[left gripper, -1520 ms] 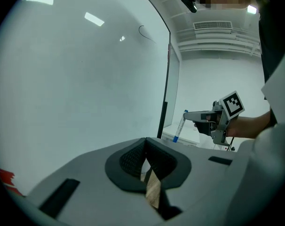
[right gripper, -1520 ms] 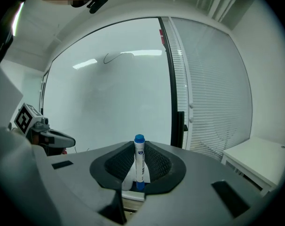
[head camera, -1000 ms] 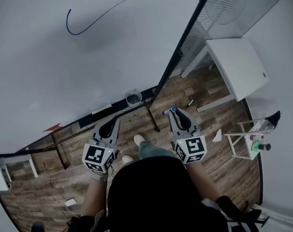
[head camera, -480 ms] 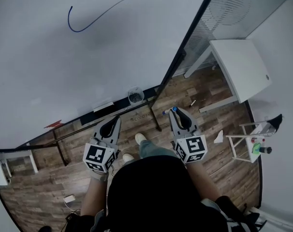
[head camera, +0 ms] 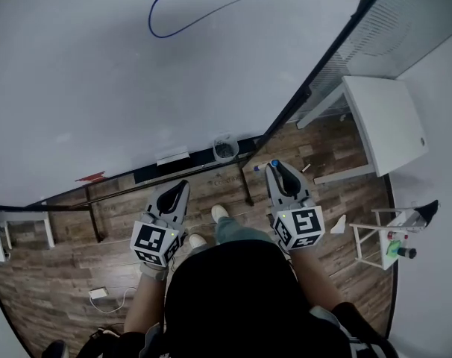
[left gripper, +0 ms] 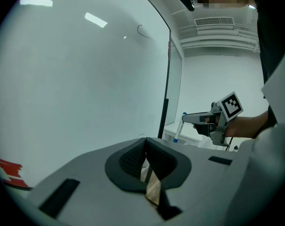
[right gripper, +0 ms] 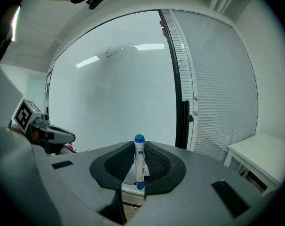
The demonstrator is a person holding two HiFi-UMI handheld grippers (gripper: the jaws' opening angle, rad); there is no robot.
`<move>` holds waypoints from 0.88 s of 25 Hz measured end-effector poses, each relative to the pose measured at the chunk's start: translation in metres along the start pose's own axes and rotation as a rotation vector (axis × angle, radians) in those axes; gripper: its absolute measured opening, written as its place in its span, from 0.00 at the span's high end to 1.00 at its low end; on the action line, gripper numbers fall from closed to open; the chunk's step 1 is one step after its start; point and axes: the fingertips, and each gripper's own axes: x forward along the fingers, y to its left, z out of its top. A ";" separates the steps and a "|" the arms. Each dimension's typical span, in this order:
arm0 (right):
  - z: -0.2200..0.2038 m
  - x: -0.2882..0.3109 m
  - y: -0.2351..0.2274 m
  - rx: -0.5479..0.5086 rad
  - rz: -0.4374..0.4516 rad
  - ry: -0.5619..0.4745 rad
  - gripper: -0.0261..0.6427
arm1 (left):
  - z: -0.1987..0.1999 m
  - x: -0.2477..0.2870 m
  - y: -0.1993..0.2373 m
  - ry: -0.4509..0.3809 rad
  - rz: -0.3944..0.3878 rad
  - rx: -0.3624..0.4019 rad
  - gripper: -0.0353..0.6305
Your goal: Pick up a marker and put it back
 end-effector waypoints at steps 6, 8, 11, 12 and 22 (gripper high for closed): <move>0.014 0.026 0.013 -0.017 0.060 -0.021 0.82 | -0.005 -0.012 0.010 0.006 0.051 -0.016 0.92; 0.018 0.036 0.017 -0.022 0.081 -0.025 0.82 | -0.009 -0.017 0.016 0.012 0.078 -0.030 0.92; 0.023 0.051 0.022 -0.030 0.115 -0.028 0.82 | -0.009 -0.022 0.024 0.018 0.122 -0.040 0.92; 0.024 0.057 0.023 -0.032 0.127 -0.028 0.82 | -0.010 -0.023 0.026 0.019 0.129 -0.039 0.92; 0.015 0.109 0.051 -0.064 0.246 0.010 0.82 | -0.018 -0.042 0.052 0.024 0.257 -0.093 0.92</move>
